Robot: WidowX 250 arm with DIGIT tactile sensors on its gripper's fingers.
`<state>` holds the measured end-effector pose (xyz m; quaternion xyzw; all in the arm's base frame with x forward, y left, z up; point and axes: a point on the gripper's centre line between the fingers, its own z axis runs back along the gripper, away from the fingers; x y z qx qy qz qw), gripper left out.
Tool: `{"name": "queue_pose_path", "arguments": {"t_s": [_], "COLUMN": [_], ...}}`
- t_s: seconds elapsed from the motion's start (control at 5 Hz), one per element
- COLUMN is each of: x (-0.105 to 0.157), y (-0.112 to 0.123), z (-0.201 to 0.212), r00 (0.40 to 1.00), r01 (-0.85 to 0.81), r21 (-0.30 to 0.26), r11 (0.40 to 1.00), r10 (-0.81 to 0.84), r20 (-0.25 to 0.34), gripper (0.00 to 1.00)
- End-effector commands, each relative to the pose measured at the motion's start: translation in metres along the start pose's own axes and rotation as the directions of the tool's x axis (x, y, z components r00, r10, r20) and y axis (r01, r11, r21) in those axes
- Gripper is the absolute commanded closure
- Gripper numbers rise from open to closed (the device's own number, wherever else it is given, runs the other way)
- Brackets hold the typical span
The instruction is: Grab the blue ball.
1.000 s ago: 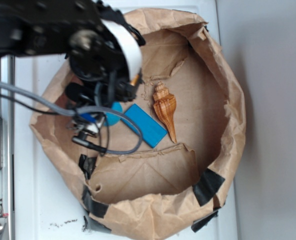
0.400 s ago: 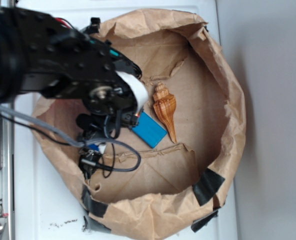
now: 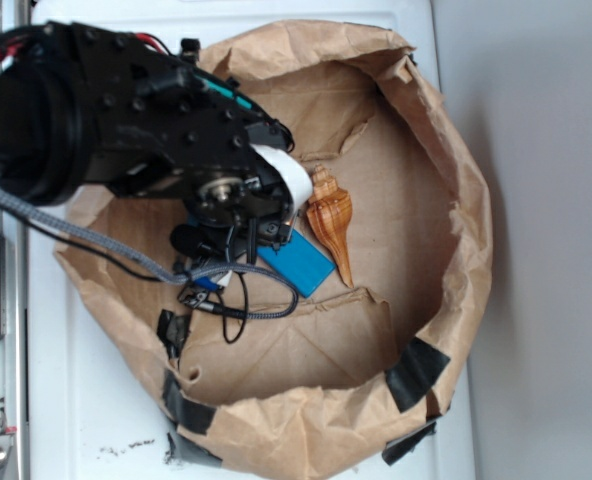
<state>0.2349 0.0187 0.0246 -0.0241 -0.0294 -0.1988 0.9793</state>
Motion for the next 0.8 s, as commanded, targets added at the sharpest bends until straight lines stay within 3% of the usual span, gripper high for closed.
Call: {"name": "queue_pose_path", "arguments": {"t_s": [0.0,0.2,0.4,0.6], "x": [0.006,0.005,0.013,0.017], "y": [0.0,0.002,0.001,0.002], "z": [0.064,0.114,0.146,0.147], "r00": [0.99,0.972,0.966,0.966], "r01": [0.032,0.027,0.006,-0.001], "r21": [-0.079,-0.161,-0.182,-0.161], "r11": [0.996,0.987,0.983,0.987], "r10": [-0.021,0.012,0.041,0.042], "r20": [0.141,0.237,0.254,0.255], "gripper": [1.0,1.0,0.98,1.0]}}
